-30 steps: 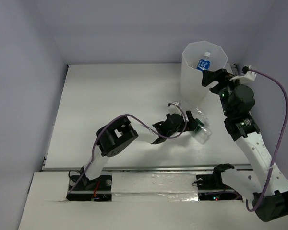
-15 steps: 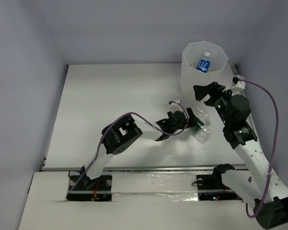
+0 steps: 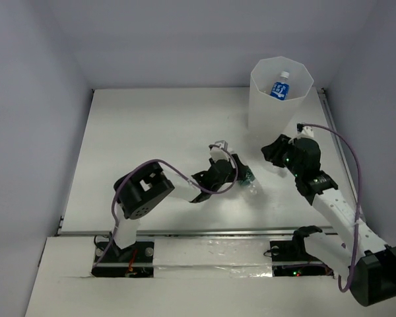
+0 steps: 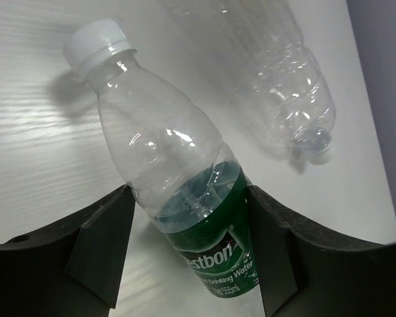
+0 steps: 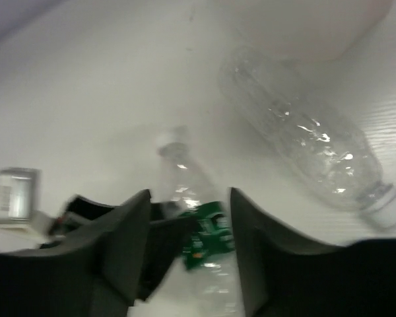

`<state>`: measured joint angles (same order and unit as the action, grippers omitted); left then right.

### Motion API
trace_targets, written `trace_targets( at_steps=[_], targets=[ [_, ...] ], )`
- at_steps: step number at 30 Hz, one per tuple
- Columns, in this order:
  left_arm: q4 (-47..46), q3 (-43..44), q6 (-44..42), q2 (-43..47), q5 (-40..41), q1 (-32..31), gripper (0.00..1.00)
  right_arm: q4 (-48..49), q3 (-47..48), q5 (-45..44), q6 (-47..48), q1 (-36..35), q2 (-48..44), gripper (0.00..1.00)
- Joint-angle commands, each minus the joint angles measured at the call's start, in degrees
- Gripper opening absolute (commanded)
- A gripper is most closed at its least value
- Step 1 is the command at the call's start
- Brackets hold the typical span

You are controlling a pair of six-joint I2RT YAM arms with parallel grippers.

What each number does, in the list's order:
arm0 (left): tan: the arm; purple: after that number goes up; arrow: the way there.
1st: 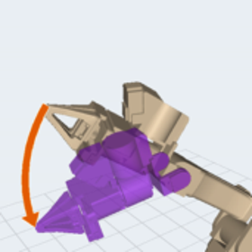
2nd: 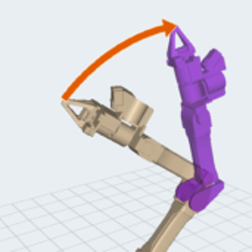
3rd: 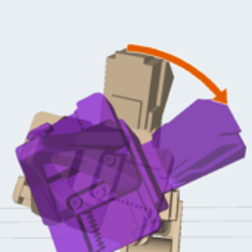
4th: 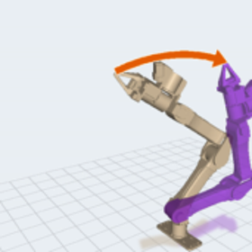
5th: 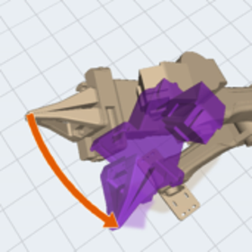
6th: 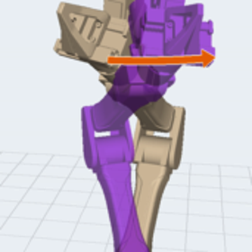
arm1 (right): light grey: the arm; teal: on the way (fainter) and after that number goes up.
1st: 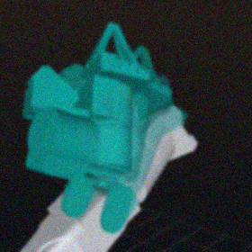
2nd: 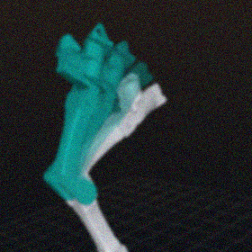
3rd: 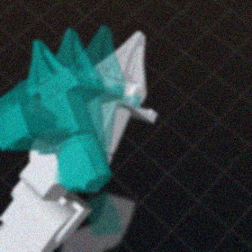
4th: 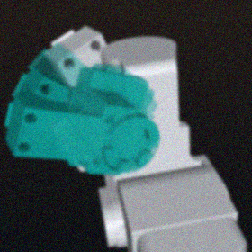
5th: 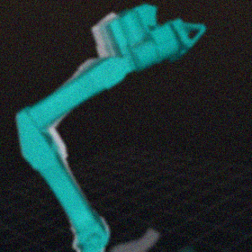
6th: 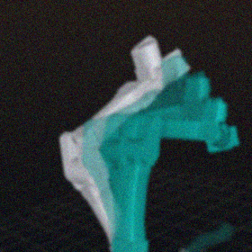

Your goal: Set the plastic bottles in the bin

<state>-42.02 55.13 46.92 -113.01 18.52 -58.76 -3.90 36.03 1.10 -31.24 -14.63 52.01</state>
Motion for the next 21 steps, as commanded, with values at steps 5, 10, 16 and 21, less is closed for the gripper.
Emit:
trace_targets(
  at_steps=[5, 10, 16, 21],
  targets=[
    [-1.39, -14.43, -6.92, 14.65, 1.26, 0.23, 0.46, -7.34, 5.27, -11.55, 4.26, -0.22, 5.90, 0.90],
    [-2.72, -21.10, -7.63, 24.05, -0.94, 0.23, 0.46, -12.27, 11.24, -15.25, 6.28, 0.31, 13.11, 0.95],
    [-1.66, -26.47, -9.03, 34.34, -2.88, 0.23, 0.46, -18.42, 17.57, -18.06, 10.76, 0.92, 25.75, 1.00],
    [-1.31, -29.03, -9.74, 39.87, -3.49, 0.23, 0.46, -19.74, 21.62, -17.19, 13.84, 1.45, 31.57, 1.00]
  ],
)
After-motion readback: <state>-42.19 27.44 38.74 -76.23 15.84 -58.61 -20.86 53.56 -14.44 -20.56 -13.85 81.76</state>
